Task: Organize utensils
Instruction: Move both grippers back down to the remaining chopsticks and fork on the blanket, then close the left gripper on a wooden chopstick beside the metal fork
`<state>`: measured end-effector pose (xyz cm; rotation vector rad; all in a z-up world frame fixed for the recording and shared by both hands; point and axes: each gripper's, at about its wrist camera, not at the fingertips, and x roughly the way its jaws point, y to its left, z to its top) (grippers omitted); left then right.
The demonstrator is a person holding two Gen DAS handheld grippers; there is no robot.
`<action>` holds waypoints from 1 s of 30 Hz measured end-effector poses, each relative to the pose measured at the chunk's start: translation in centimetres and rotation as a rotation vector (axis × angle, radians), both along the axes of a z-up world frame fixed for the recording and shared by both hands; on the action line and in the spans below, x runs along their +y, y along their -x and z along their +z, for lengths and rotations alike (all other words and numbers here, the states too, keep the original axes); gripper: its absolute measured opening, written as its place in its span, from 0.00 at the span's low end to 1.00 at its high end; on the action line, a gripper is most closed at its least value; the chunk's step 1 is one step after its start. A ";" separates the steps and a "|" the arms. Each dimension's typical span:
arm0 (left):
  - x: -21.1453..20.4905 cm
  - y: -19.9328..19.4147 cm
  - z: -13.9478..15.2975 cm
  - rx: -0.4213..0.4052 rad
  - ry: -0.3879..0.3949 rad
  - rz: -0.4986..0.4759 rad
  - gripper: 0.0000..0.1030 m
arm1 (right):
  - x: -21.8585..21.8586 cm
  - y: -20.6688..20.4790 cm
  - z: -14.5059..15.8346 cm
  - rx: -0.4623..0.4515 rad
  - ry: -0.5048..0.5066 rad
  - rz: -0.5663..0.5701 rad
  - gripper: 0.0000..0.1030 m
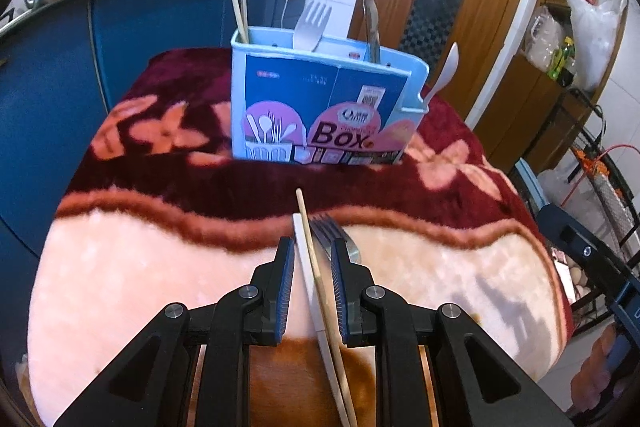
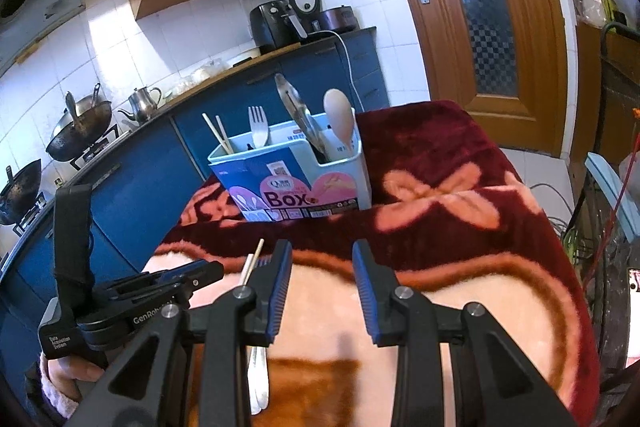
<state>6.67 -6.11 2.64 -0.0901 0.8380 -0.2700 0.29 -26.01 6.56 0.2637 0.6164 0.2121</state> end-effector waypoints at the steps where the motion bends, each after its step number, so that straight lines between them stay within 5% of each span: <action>1: 0.0 0.0 -0.1 0.005 -0.001 -0.001 0.18 | -0.1 0.0 -0.1 0.003 0.000 -0.002 0.33; 30: -0.4 -2.3 -3.3 0.099 -0.021 0.001 0.18 | -0.7 -0.7 -2.6 0.076 -0.011 -0.005 0.34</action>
